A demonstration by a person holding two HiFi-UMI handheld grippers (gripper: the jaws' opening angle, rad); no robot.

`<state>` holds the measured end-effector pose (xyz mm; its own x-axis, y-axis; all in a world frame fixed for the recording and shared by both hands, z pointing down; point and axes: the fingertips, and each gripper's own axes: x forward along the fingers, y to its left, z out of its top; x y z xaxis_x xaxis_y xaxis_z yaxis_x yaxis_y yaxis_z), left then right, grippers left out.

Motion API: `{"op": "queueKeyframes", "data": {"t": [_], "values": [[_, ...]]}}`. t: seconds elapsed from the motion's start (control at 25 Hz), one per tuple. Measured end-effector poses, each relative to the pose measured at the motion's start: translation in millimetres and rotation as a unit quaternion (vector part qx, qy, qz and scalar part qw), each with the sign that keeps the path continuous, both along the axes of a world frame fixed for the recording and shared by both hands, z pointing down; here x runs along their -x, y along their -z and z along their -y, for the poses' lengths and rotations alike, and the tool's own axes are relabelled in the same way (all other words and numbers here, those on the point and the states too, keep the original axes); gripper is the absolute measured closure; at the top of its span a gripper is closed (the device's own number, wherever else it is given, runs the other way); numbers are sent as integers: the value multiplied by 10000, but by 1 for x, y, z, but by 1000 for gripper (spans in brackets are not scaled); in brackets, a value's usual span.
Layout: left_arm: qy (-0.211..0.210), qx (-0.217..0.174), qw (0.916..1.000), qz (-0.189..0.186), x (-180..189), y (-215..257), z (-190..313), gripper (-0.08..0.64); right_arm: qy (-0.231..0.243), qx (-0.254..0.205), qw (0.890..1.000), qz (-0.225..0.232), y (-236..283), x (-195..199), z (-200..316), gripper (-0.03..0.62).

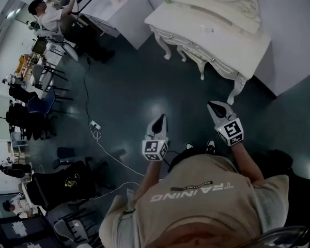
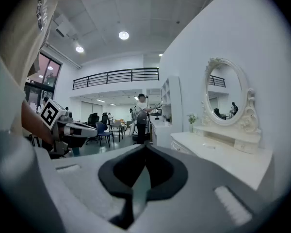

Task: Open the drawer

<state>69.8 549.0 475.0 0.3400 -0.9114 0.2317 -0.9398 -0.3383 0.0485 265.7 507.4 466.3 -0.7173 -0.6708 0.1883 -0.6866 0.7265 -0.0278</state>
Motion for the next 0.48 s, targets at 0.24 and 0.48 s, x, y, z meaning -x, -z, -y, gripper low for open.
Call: {"op": "queueKeyframes", "data": {"t": [0.24, 0.48], "values": [[-36, 60, 10000, -25, 46, -2, 12, 561, 88, -94, 9998, -150, 2, 48, 19, 589], [0, 10, 9996, -279, 83, -8, 26, 562, 114, -108, 9993, -330, 12, 88, 29, 589]]}}
